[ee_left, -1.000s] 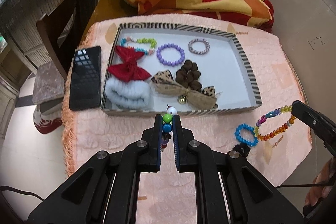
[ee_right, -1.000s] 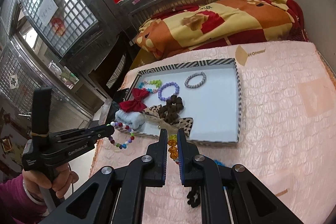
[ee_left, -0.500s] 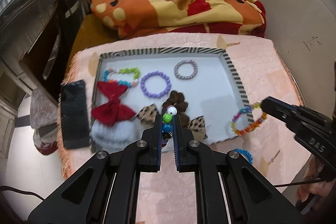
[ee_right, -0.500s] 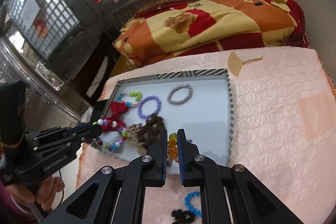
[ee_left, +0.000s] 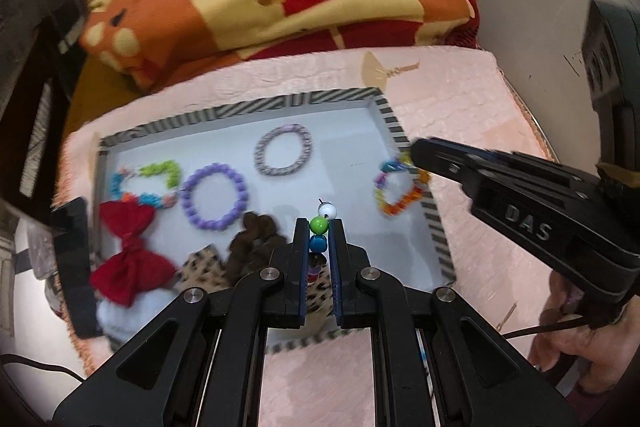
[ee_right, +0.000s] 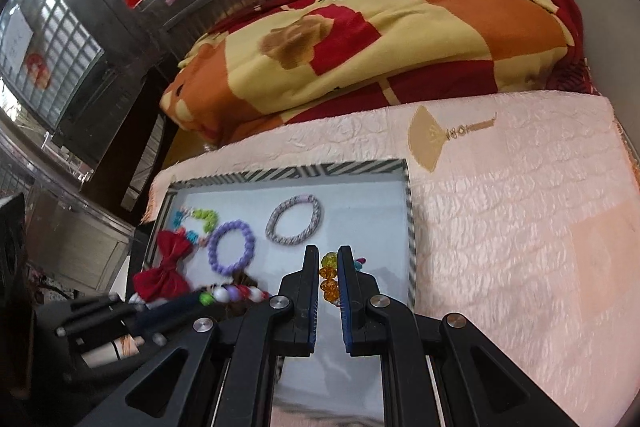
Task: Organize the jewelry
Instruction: 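Carry both items into the tray and open both tools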
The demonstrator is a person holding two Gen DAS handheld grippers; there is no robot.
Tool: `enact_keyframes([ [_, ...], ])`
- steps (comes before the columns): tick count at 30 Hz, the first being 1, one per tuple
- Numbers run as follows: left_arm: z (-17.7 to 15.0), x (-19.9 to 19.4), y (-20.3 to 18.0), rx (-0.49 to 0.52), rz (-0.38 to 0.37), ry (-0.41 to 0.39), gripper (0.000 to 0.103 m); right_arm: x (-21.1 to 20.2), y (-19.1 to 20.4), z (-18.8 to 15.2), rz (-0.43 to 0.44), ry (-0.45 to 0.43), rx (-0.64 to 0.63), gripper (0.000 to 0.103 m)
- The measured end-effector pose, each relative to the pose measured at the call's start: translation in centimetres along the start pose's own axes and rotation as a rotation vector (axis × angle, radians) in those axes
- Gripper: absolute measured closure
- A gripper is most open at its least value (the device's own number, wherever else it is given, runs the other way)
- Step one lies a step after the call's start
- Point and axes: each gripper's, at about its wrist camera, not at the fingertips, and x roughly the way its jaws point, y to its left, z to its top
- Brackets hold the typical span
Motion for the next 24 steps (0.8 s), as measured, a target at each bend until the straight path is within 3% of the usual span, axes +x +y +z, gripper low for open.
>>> enact_keyframes([
  [6,1.7,3.1,0.7,-0.026,-0.037,0.038,0.095,2.7,-0.2,2.3,0.007,0.022,0.009,0.095],
  [11,2.3,6.5,3.9,-0.101,0.011,0.098,0.095,5.0,-1.4,3.7,-0.012,0.039,0.03,0.095],
  [15,2.1,8.0,5.7,-0.131,0.035,0.123,0.095,6.3,-3.3,4.0,-0.095,0.055,0.055,0.095],
  [24,1.4,9.2,6.6,-0.146,0.045,0.143,0.095,9.4,-3.4,4.2,-0.103,0.078,0.033,0.095],
])
